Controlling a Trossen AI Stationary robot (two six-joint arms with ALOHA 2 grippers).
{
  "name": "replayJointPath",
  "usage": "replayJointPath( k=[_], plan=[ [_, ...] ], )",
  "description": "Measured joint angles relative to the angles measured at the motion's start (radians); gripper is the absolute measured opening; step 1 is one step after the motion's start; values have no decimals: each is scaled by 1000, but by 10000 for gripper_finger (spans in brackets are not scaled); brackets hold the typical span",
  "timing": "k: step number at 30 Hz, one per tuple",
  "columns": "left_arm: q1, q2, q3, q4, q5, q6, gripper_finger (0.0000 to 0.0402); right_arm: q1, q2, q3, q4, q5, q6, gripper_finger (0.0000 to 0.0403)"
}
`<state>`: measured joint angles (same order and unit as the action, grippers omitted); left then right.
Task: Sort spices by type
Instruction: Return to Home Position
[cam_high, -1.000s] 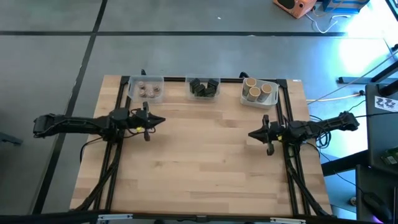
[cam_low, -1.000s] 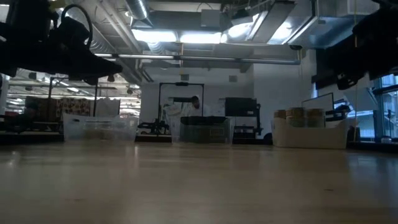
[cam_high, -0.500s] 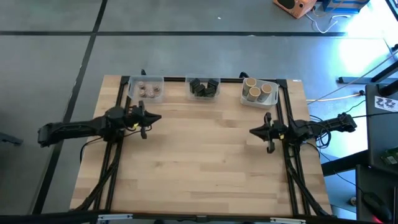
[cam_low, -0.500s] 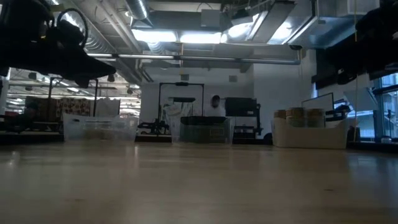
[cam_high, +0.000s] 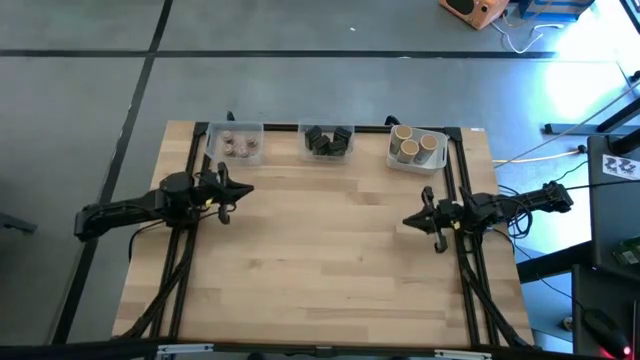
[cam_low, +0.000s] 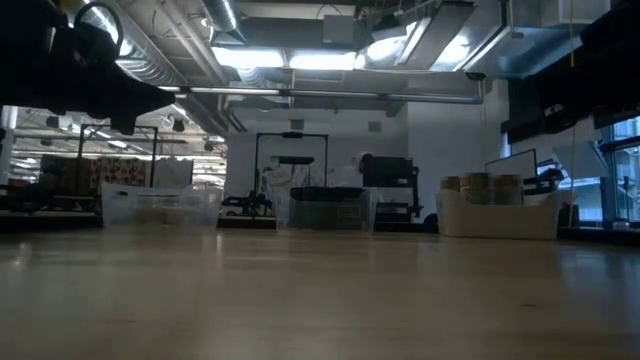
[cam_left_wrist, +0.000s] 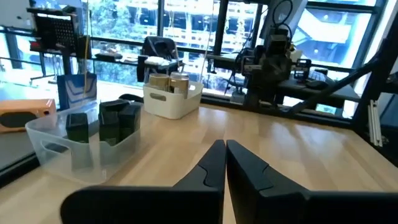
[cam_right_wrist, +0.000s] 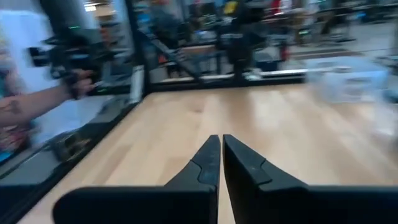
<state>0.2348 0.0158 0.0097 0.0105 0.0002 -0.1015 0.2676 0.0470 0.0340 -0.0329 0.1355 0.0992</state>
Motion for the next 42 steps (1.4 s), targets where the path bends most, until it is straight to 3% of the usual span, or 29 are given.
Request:
replayJointPath(
  k=[4,42],
  plan=[
    [0,0,0,-1,0,25,3,0,0,0,-12,-67,-23,21],
    [0,0,0,-2,-3,26,4,0,1,-4,29,-60,-50,21]
  ],
)
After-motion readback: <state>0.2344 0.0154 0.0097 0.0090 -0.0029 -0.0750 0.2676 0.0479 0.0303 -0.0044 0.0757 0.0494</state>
